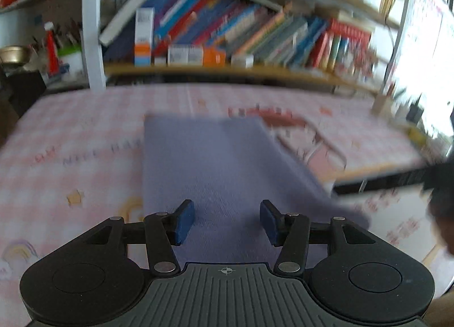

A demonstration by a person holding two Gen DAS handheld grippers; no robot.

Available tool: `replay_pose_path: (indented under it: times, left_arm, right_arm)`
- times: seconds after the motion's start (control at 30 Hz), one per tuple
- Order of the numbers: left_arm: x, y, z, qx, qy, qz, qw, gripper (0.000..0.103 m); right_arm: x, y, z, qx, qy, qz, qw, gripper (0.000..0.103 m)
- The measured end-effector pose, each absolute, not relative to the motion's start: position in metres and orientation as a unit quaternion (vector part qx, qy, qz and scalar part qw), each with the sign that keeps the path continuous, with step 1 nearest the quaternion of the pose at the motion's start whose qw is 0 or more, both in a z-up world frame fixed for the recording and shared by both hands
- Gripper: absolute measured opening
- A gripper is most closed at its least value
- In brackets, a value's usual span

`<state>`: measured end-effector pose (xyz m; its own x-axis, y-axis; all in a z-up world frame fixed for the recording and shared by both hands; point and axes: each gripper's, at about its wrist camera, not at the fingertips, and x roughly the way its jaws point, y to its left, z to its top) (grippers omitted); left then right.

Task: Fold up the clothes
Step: 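Lay the lavender half down and open the left tool, then move the right tool to the folded edge of the sweater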

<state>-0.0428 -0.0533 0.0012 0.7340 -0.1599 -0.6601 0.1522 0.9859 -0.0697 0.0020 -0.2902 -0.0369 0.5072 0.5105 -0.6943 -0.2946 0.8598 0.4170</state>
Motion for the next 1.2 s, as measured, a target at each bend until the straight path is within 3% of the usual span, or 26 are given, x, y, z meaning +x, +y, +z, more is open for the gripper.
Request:
replay_pose_path:
  times: [0.13, 0.3, 0.37, 0.6, 0.63, 0.7, 0.73, 0.8, 0.9, 1.0, 1.07, 1.2]
  left_arm:
    - [-0.052, -0.068, -0.003, 0.047, 0.349, -0.097, 0.931, 0.067]
    - [-0.055, -0.057, 0.011, 0.020, 0.340, -0.108, 0.934, 0.068]
    - [-0.057, -0.051, 0.020, 0.007, 0.325, -0.106, 0.940, 0.068]
    - [-0.061, -0.053, 0.003, 0.018, 0.357, -0.118, 0.926, 0.066]
    - [-0.062, -0.053, 0.003, 0.018, 0.357, -0.118, 0.926, 0.066]
    - [-0.061, -0.049, 0.003, 0.009, 0.357, -0.122, 0.926, 0.066]
    - [-0.061, -0.047, 0.003, 0.004, 0.357, -0.123, 0.926, 0.066]
    - [-0.060, -0.045, 0.001, -0.001, 0.358, -0.120, 0.926, 0.067]
    - [-0.059, -0.042, -0.001, -0.011, 0.359, -0.120, 0.925, 0.068]
    - [-0.058, -0.045, -0.002, -0.002, 0.359, -0.122, 0.925, 0.067]
    - [-0.057, -0.049, -0.002, 0.010, 0.359, -0.124, 0.925, 0.069]
    - [-0.059, -0.048, -0.002, 0.011, 0.355, -0.124, 0.927, 0.069]
  right_arm:
    - [0.005, -0.288, -0.027, 0.137, 0.427, 0.248, 0.859, 0.045]
    - [0.017, -0.269, -0.020, 0.139, 0.428, 0.275, 0.850, 0.051]
    - [0.026, -0.261, -0.020, 0.137, 0.431, 0.280, 0.847, 0.058]
    - [0.064, -0.240, -0.045, 0.194, 0.485, 0.272, 0.808, 0.059]
    - [0.066, -0.237, -0.045, 0.198, 0.484, 0.269, 0.808, 0.057]
    - [0.069, -0.229, -0.043, 0.179, 0.481, 0.267, 0.816, 0.035]
    - [0.069, -0.225, -0.041, 0.165, 0.478, 0.268, 0.820, 0.018]
    - [0.055, -0.221, -0.022, 0.140, 0.431, 0.304, 0.838, 0.016]
    - [0.018, -0.222, 0.010, 0.106, 0.327, 0.391, 0.854, 0.016]
    - [0.020, -0.215, 0.000, 0.055, 0.354, 0.326, 0.875, 0.016]
    - [0.042, -0.215, -0.027, 0.054, 0.433, 0.258, 0.862, 0.020]
    - [0.045, -0.226, -0.033, 0.094, 0.445, 0.250, 0.855, 0.037]
